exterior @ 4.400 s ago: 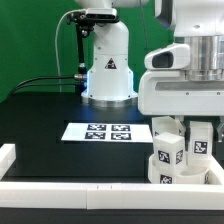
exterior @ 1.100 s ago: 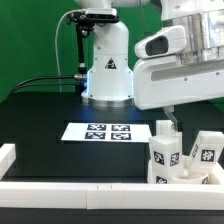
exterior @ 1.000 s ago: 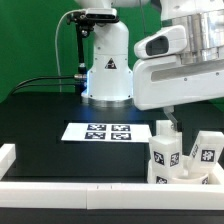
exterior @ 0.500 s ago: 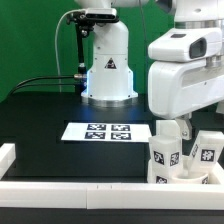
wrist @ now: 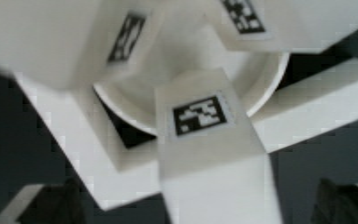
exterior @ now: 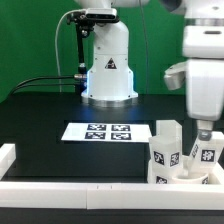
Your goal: Assemble stool
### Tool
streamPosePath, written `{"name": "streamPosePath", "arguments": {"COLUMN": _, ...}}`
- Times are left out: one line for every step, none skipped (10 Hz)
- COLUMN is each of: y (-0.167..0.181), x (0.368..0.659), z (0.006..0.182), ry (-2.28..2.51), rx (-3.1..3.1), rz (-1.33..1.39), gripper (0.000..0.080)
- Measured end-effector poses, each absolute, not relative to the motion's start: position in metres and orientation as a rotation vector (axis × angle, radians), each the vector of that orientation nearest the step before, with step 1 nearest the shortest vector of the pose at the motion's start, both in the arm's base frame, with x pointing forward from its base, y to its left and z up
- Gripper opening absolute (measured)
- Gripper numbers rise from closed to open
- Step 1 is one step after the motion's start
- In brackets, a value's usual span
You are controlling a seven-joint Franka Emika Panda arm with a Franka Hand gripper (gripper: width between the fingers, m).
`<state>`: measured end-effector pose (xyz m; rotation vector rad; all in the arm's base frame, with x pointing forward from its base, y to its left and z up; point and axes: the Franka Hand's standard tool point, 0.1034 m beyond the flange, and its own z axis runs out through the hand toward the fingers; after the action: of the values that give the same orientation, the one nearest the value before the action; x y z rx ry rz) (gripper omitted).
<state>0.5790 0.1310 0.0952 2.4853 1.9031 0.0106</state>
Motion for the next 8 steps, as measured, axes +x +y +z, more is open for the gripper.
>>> {"name": "streamPosePath", "arguments": {"y": 0.135, "x": 0.577, "z": 0.09, "ry": 2.059, "rx": 2.324, "rz": -0.023, "gripper": 0.0649}}
{"name": "streamPosePath", "arguments": {"y": 0.133, "x": 0.576, "z": 0.079, "ry": 2.119, "rx": 2.271, "rz": -0.051, "gripper": 0.0649}}
{"name": "streamPosePath", "arguments": {"y": 0.129, "x": 0.576, "z": 0.069, "ry": 2.162, "rx": 2.235, "rz": -0.071, "gripper": 0.0649}}
{"name": "streamPosePath", "arguments": {"y": 0.125, "x": 0.577, "z": 0.067, "ry": 2.135, "rx": 2.262, "rz": -0.068, "gripper": 0.0649}}
{"name": "streamPosePath", "arguments": {"y": 0.124, "x": 0.577, "z": 0.067, "ry": 2.105, "rx": 2.288, "rz": -0.069, "gripper": 0.0649}}
{"name": "streamPosePath", "arguments": {"y": 0.124, "x": 0.577, "z": 0.067, "ry": 2.103, "rx": 2.29, "rz": -0.07, "gripper": 0.0527}}
{"name": "streamPosePath", "arguments": {"y": 0.123, "x": 0.577, "z": 0.067, "ry": 2.093, "rx": 2.299, "rz": -0.07, "gripper": 0.0388}}
{"name": "streamPosePath", "arguments": {"y": 0.123, "x": 0.577, "z": 0.067, "ry": 1.993, "rx": 2.385, "rz": -0.067, "gripper": 0.0333}}
